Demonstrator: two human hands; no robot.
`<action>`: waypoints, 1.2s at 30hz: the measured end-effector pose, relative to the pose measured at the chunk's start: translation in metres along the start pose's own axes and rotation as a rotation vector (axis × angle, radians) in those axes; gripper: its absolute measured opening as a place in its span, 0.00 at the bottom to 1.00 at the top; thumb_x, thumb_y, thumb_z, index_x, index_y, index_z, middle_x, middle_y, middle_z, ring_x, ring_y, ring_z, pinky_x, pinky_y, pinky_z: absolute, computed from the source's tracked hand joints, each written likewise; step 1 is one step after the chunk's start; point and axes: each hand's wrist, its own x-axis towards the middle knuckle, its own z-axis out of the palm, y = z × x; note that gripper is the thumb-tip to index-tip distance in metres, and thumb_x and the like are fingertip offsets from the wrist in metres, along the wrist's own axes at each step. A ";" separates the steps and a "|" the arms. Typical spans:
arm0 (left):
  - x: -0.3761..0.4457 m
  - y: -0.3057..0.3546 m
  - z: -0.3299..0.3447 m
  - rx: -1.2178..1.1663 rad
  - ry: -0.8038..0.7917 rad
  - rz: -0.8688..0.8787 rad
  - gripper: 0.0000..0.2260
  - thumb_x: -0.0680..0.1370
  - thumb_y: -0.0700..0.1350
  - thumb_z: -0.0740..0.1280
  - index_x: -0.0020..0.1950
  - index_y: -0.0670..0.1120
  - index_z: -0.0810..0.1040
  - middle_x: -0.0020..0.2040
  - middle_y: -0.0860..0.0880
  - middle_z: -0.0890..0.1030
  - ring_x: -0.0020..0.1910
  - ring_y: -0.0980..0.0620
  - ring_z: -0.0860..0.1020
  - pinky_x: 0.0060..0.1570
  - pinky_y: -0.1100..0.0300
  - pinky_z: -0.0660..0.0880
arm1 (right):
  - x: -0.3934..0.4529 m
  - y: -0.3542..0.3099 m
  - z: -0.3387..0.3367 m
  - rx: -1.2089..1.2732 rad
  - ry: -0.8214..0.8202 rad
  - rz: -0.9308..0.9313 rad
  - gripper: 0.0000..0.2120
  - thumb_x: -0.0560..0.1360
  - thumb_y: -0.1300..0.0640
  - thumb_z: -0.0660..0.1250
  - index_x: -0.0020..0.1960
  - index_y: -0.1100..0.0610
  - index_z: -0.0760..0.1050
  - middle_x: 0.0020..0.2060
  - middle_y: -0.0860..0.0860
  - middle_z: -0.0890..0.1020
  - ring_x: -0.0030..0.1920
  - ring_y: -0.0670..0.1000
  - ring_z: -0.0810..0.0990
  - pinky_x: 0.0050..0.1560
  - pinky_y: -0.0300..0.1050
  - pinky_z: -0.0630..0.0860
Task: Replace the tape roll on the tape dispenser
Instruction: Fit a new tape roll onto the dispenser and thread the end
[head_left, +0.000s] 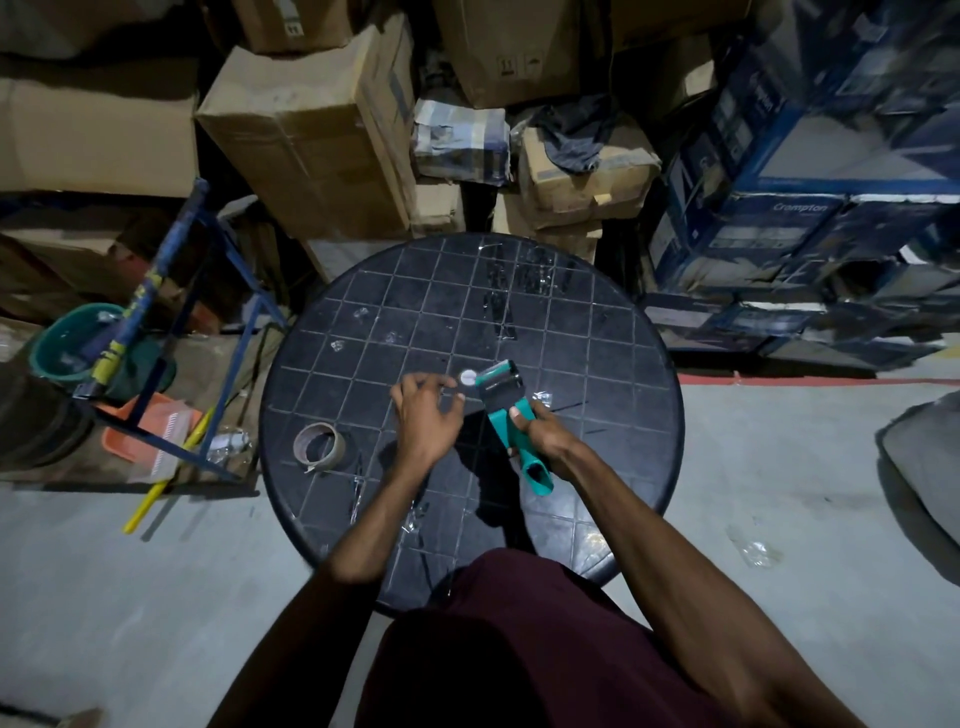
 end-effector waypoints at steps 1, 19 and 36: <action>-0.006 -0.002 0.007 -0.117 -0.022 -0.077 0.07 0.76 0.49 0.71 0.53 0.52 0.81 0.57 0.50 0.75 0.60 0.51 0.70 0.66 0.54 0.68 | 0.002 0.000 0.001 0.030 0.008 0.001 0.11 0.84 0.51 0.62 0.64 0.52 0.70 0.54 0.59 0.82 0.43 0.56 0.82 0.44 0.56 0.82; -0.048 0.028 0.021 -1.422 -0.666 -0.867 0.17 0.76 0.45 0.70 0.60 0.36 0.77 0.45 0.40 0.80 0.43 0.45 0.79 0.53 0.44 0.79 | -0.012 -0.031 0.012 0.086 0.080 -0.215 0.06 0.82 0.61 0.65 0.47 0.53 0.76 0.42 0.50 0.83 0.37 0.45 0.79 0.32 0.36 0.74; -0.050 0.021 0.023 -1.447 -0.574 -0.810 0.09 0.68 0.36 0.61 0.46 0.41 0.77 0.37 0.46 0.76 0.32 0.52 0.75 0.32 0.59 0.77 | -0.020 -0.065 -0.009 -0.362 0.312 -0.659 0.10 0.74 0.58 0.76 0.56 0.54 0.85 0.52 0.50 0.80 0.51 0.48 0.78 0.46 0.35 0.72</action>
